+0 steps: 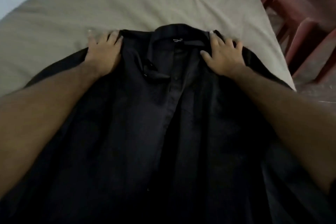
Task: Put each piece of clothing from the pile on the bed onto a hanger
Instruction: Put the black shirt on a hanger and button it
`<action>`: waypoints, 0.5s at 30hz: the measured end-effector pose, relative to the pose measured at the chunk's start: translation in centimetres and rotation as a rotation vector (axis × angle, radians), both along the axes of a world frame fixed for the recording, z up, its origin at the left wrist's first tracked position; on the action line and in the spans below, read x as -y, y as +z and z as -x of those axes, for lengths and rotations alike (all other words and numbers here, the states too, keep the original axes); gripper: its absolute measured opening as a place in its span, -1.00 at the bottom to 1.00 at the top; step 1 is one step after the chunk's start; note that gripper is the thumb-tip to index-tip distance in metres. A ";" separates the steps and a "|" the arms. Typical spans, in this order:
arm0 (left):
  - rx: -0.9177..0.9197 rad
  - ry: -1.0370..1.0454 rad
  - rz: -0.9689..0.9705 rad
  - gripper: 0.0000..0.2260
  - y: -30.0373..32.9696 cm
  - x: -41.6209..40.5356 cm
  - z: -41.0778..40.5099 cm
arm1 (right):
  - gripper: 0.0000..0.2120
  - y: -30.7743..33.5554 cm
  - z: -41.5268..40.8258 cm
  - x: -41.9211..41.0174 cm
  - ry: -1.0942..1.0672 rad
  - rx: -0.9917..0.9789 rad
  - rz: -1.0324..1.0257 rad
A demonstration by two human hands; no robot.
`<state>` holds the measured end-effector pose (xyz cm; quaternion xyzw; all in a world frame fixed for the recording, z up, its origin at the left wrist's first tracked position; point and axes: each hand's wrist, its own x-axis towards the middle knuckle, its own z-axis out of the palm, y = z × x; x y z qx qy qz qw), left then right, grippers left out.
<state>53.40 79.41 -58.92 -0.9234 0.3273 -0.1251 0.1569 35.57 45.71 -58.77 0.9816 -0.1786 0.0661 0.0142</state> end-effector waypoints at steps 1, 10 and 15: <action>0.025 -0.003 -0.058 -0.51 0.5 0.1 0.6 | -0.29 0.1 0.3 -0.2 -0.003 -0.021 0.003; -0.375 -0.428 -0.183 -0.37 4.6 -8.9 24.7 | -0.36 3.4 17.6 -13.3 0.173 -0.272 -0.193; -0.748 -0.193 -0.177 -0.39 6.3 -16.9 36.3 | -0.10 6.0 33.7 -23.8 0.350 -0.391 -0.278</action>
